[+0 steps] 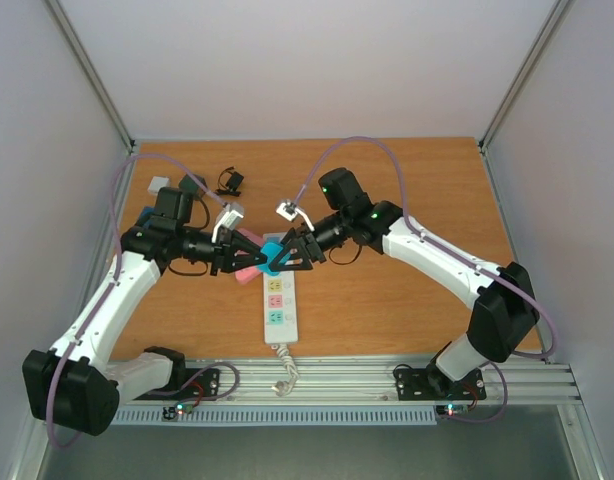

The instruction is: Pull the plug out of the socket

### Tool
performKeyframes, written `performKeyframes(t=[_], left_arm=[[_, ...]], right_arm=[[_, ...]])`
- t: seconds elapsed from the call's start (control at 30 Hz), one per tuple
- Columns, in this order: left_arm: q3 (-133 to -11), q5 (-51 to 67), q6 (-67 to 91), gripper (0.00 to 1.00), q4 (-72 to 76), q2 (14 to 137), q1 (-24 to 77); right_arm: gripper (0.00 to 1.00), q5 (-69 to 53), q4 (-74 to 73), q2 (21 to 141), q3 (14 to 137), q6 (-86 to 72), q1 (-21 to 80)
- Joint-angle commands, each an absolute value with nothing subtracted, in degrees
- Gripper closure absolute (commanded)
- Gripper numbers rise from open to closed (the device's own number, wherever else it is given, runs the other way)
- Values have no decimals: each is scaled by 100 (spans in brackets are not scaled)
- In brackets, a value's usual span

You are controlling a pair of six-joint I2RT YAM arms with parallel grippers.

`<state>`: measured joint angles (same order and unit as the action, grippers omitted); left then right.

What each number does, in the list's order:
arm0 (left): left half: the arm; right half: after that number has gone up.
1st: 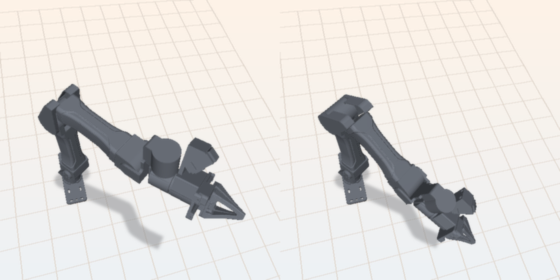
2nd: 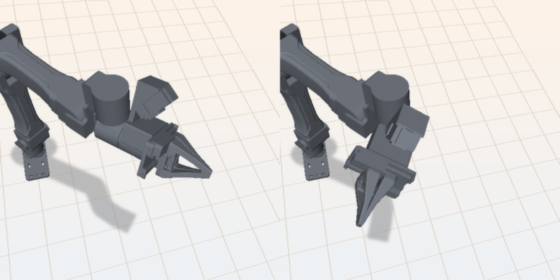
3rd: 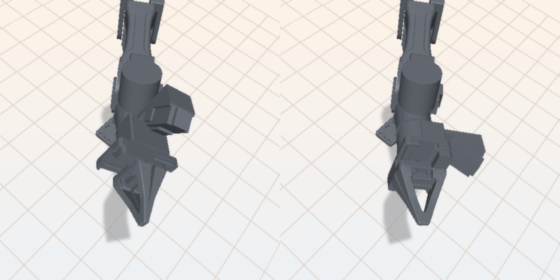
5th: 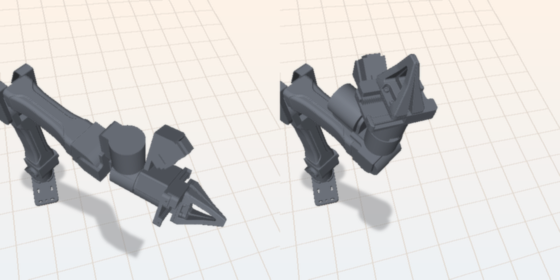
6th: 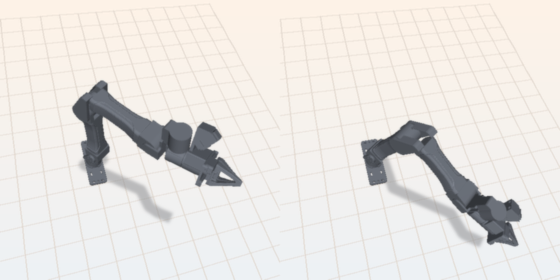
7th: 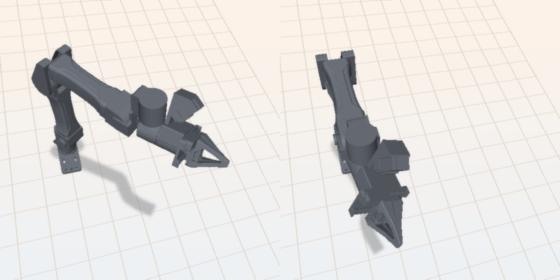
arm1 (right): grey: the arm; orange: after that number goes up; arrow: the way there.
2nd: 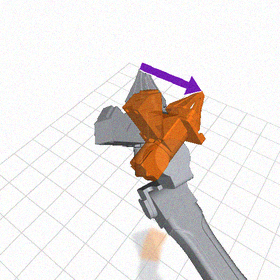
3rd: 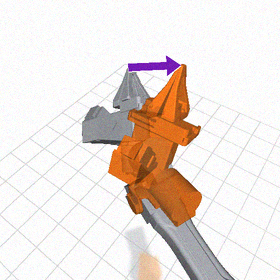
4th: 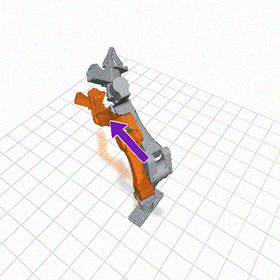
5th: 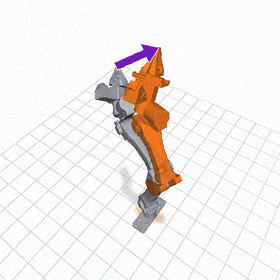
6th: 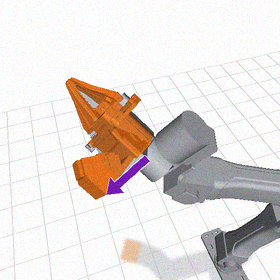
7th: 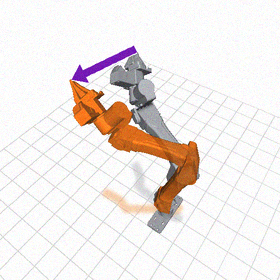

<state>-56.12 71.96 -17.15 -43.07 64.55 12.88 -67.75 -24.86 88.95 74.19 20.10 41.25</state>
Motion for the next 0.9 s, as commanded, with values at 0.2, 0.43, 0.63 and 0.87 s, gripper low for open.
performKeyframes(t=[0.2,0.43,0.63,0.87], left_arm=[[-5570,6108,-2043,99,-4363,6596,1124],[-5519,5793,-2274,99,-4350,6662,625],[-5306,4961,-2056,99,-3718,6879,-150],[-5301,3963,-1794,99,-3141,7592,-1017]], right_arm=[[25,-6753,-1647,8884,7952,1539,4119],[6,-6586,-1343,8736,7644,1322,3654],[1,-6347,-1347,8600,7259,1463,3337],[1,-6206,-1635,8631,6925,1890,3190]])
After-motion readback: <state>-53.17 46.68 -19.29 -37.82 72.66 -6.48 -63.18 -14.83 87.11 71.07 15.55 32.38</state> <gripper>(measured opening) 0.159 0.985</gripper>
